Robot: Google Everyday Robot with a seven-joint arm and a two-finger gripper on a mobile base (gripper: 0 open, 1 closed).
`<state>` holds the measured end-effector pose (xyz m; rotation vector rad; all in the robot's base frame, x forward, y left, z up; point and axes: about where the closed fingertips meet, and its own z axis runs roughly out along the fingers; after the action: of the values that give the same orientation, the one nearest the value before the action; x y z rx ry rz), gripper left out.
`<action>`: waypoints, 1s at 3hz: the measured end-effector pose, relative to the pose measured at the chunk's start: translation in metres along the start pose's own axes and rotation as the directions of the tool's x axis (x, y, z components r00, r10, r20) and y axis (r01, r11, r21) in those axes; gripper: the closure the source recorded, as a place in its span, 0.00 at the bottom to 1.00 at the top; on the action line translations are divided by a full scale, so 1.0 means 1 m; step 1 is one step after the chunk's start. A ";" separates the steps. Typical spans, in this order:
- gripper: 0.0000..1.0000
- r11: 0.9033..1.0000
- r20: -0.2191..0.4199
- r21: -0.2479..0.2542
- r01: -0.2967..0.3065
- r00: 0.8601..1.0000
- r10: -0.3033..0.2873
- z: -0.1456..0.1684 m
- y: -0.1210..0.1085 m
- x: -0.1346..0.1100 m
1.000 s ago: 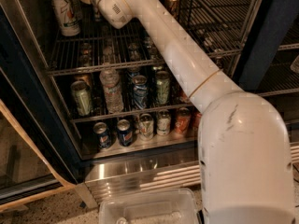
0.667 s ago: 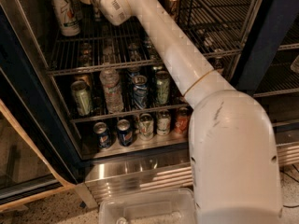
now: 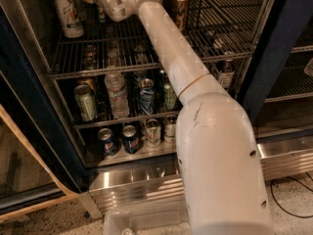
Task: Pick redbull can from top shelf of fridge
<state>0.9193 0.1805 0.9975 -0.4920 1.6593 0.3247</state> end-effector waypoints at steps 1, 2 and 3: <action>0.34 1.000 0.013 0.009 0.001 1.000 -0.001 0.005 -0.001 -0.001; 0.50 0.999 0.044 0.045 -0.007 0.999 0.005 0.008 -0.010 -0.003; 0.47 0.997 0.059 0.075 -0.018 0.998 0.013 0.011 -0.016 0.000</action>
Offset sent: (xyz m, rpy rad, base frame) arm 0.0097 -0.0162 0.0027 0.0518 -0.0861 -0.1151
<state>0.9368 0.1725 0.9972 -0.4099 1.6133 0.2844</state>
